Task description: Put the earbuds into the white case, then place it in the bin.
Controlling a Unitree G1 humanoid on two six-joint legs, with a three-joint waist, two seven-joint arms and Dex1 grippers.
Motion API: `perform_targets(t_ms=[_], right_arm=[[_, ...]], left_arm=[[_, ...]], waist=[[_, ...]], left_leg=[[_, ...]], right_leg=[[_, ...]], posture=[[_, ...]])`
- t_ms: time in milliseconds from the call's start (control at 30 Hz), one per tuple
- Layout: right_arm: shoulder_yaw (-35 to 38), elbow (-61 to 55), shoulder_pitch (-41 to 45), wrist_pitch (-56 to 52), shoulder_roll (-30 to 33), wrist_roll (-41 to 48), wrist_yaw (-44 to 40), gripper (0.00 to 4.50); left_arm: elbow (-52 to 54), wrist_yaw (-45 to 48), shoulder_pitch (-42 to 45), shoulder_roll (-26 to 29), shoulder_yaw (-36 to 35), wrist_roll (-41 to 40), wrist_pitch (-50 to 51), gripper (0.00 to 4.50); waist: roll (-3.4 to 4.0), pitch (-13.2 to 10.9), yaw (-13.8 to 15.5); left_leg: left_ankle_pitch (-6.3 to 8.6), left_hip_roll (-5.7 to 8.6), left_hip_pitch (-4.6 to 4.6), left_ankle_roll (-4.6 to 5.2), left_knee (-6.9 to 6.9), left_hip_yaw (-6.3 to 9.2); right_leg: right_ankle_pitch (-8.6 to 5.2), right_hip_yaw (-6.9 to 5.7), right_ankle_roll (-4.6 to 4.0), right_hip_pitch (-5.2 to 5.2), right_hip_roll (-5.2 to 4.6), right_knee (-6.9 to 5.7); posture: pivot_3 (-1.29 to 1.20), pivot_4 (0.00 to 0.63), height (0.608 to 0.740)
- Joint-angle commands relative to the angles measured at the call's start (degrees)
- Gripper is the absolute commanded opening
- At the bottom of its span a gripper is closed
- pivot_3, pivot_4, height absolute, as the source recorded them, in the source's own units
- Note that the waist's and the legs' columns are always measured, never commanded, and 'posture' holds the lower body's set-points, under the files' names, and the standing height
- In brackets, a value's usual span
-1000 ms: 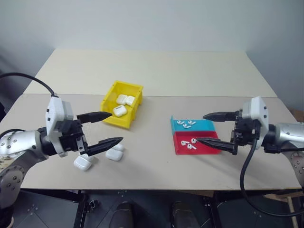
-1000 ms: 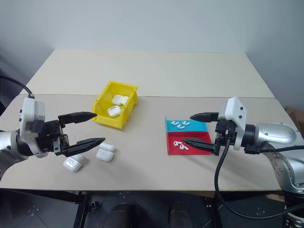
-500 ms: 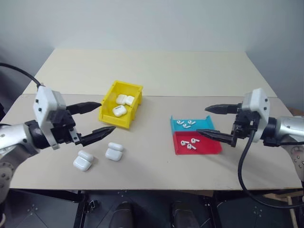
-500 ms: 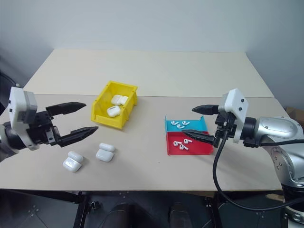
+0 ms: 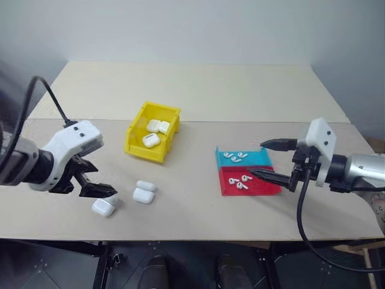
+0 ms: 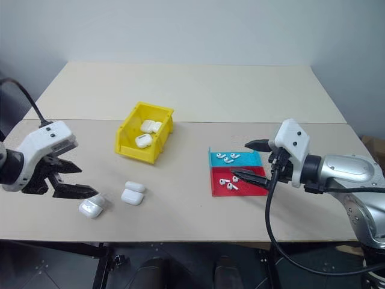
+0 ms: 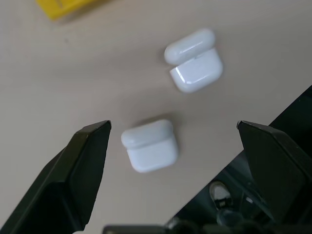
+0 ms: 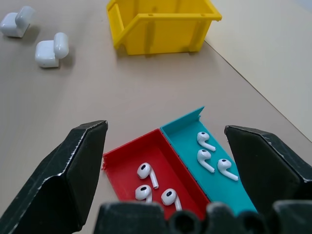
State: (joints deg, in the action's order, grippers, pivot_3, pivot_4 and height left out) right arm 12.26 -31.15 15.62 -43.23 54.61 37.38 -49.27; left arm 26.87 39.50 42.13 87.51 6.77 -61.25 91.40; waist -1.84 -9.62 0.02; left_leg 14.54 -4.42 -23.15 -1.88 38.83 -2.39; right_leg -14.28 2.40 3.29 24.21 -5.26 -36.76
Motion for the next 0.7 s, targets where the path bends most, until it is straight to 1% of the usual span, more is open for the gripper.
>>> perform_targets(t_ms=[33,167,300,367,467,600,700], right_arm=[[1.3,-2.6,0.2,-1.0,0.8,1.2,0.9,4.49],[1.5,-3.1,0.1,-1.6,0.7,1.7,1.0,4.49],[2.3,-2.7,-0.5,-1.6,2.7,2.2,-1.1,4.49],[2.5,-2.1,0.2,-1.9,3.4,2.9,-1.6,4.49],[2.4,-1.2,1.1,-2.1,4.3,3.6,-2.4,4.49],[2.1,-0.7,1.4,-2.1,5.0,3.8,-3.6,4.49],[2.1,-0.4,1.9,-2.2,5.3,4.1,-4.2,4.49]], left_arm=[[-2.2,-3.8,6.5,3.5,8.7,-4.0,1.1,4.50],[-5.7,-10.2,15.4,4.4,18.9,-10.1,1.1,4.50],[-8.6,-16.9,20.0,6.4,24.4,-18.8,1.1,4.50],[-8.6,-21.2,20.1,7.6,26.3,-23.2,1.1,4.50],[-9.5,-28.1,19.2,7.8,28.4,-29.9,1.1,4.50],[-13.4,-39.4,18.5,5.1,30.9,-35.4,1.1,4.50],[-16.3,-45.6,19.0,2.7,32.2,-39.7,1.1,4.50]], waist=[[-0.02,0.0,0.0],[-0.04,0.0,0.1],[-0.08,0.0,0.2],[-0.08,0.0,0.1],[-0.09,-0.1,0.2],[-0.09,0.0,0.4],[-0.11,-0.1,0.6]], left_leg=[[0.00,0.00,-0.01,0.00,-0.01,0.01],[0.00,0.00,-0.04,0.00,0.03,0.03],[0.00,0.00,-0.05,0.00,0.03,0.03],[0.00,0.00,-0.07,0.00,0.03,0.02],[0.00,-0.01,-0.05,0.00,0.05,0.03],[0.00,-0.01,-0.01,0.00,0.09,0.04],[0.00,0.00,-0.02,0.00,0.09,0.05]], right_leg=[[0.00,0.00,0.00,0.02,0.00,0.00],[0.00,-0.01,0.00,0.01,-0.01,0.01],[0.00,-0.01,0.00,0.02,-0.01,0.01],[0.00,0.00,0.00,0.04,-0.01,0.01],[0.00,0.00,0.00,0.04,-0.02,-0.02],[0.00,0.00,0.00,-0.02,-0.02,-0.05],[0.00,-0.01,0.00,-0.02,-0.02,-0.04]], posture=[[0.00,0.150,0.740],[0.00,0.150,0.740],[0.00,0.150,0.740],[0.00,0.150,0.740],[0.00,0.150,0.740],[0.00,0.150,0.740],[0.00,0.150,0.740]])
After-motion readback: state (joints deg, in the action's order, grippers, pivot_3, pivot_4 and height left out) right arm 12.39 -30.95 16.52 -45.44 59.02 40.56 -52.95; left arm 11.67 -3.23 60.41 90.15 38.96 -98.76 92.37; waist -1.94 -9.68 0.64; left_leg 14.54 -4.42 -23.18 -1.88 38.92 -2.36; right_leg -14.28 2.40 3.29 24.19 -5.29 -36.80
